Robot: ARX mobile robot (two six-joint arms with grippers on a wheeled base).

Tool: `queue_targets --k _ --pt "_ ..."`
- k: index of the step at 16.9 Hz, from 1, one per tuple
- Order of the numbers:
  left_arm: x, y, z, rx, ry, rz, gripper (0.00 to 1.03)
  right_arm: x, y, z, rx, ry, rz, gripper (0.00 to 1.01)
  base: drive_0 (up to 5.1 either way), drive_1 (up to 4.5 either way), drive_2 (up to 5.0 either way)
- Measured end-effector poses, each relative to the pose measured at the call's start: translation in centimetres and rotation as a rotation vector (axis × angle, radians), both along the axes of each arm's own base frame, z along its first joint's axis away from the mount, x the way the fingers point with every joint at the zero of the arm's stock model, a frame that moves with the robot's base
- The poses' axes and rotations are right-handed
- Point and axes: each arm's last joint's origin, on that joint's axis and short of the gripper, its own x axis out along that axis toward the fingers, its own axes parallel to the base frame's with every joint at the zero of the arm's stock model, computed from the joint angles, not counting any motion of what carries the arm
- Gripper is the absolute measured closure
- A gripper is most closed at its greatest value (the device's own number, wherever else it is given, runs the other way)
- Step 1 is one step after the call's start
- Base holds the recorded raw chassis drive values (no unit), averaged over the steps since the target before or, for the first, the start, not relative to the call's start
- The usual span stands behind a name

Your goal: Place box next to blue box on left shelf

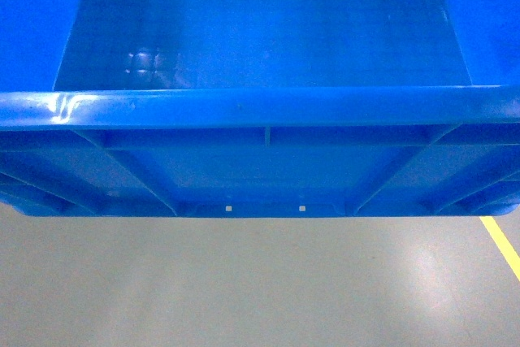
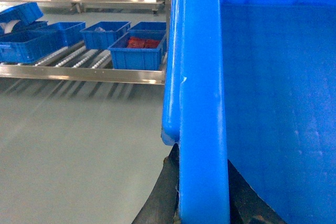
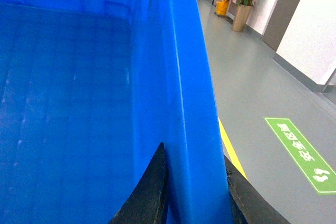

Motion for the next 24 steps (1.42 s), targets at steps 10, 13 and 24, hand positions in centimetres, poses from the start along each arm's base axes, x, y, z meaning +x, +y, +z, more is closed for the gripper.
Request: queue_targets --k 10,13,24 --pt "0.00 0.00 0.02 0.000 -0.002 0.000 0.95 0.00 0.00 0.01 0.000 -0.001 0.000 0.85 -0.1 4.16 -4.3" --pt "0.00 0.00 0.01 0.001 -0.001 0.000 0.95 0.00 0.00 0.00 0.000 0.000 0.000 0.85 0.0 4.19 -4.3" --pt "0.00 0.00 0.00 0.001 0.000 0.000 0.95 0.00 -0.01 -0.01 -0.001 0.001 -0.001 0.85 0.0 4.26 -4.2"
